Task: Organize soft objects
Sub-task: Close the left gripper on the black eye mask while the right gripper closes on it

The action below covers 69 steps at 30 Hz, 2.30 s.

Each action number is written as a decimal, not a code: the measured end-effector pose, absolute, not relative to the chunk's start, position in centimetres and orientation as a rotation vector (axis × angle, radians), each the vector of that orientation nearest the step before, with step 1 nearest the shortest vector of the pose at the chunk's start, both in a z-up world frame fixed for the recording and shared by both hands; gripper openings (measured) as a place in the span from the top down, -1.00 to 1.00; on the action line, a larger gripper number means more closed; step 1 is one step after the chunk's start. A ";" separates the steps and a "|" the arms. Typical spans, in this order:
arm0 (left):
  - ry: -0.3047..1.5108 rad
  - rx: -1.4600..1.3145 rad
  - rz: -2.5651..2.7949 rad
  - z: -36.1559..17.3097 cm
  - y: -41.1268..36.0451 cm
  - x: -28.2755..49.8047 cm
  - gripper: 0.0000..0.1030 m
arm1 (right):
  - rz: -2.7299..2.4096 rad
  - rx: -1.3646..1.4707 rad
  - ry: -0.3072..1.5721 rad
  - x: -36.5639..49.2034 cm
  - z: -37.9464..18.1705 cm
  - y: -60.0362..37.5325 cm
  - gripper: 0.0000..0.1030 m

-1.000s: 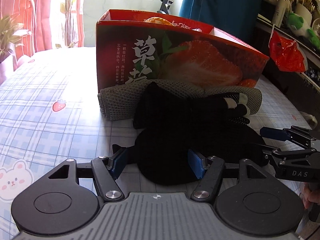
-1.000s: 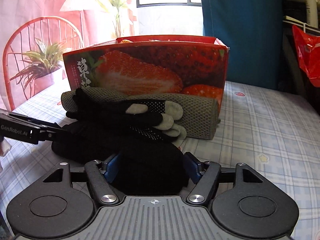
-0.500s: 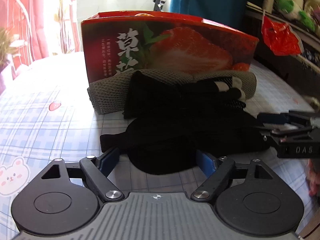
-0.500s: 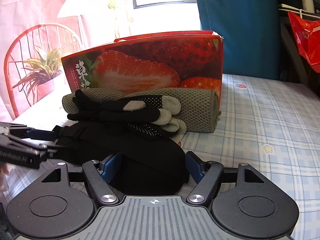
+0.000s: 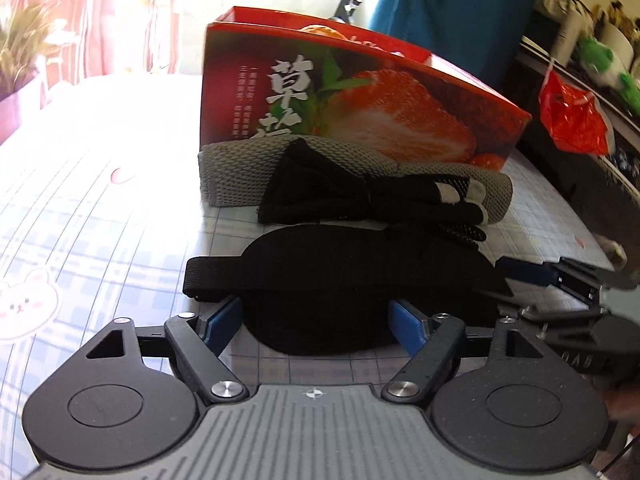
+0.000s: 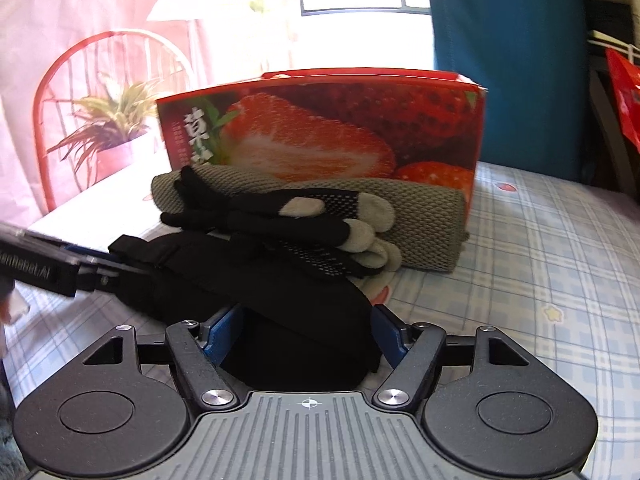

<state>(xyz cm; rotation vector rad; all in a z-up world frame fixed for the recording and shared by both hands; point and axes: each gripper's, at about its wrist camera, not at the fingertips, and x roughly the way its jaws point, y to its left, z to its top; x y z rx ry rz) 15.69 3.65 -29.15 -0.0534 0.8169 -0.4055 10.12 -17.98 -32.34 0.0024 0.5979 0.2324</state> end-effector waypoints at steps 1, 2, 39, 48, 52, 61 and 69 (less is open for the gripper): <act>0.821 -0.065 -0.401 -29.1 3.8 15.8 -0.56 | 0.238 -0.008 0.598 10.1 -32.3 -17.8 -0.31; 0.824 -0.078 -0.396 -29.1 3.9 15.8 -0.56 | 0.245 -0.017 0.600 10.1 -32.4 -17.6 -0.31; 0.779 -0.176 -0.251 -29.0 7.8 17.1 -0.57 | 0.320 -0.099 0.610 10.1 -32.6 -16.3 -0.38; 0.760 -0.110 -0.303 -29.3 6.0 18.4 -0.70 | 0.325 -0.108 0.611 10.1 -32.6 -16.2 -0.41; 0.752 -0.010 -0.328 -29.4 4.8 17.9 -0.38 | 0.326 -0.109 0.615 10.1 -32.6 -16.2 -0.41; 0.770 0.005 -0.297 -29.2 5.8 15.9 0.42 | 0.324 -0.109 0.613 10.1 -32.6 -16.3 -0.45; 0.772 0.025 -0.295 -29.1 5.9 15.2 0.40 | 0.305 -0.067 0.632 10.4 -32.7 -16.8 -0.54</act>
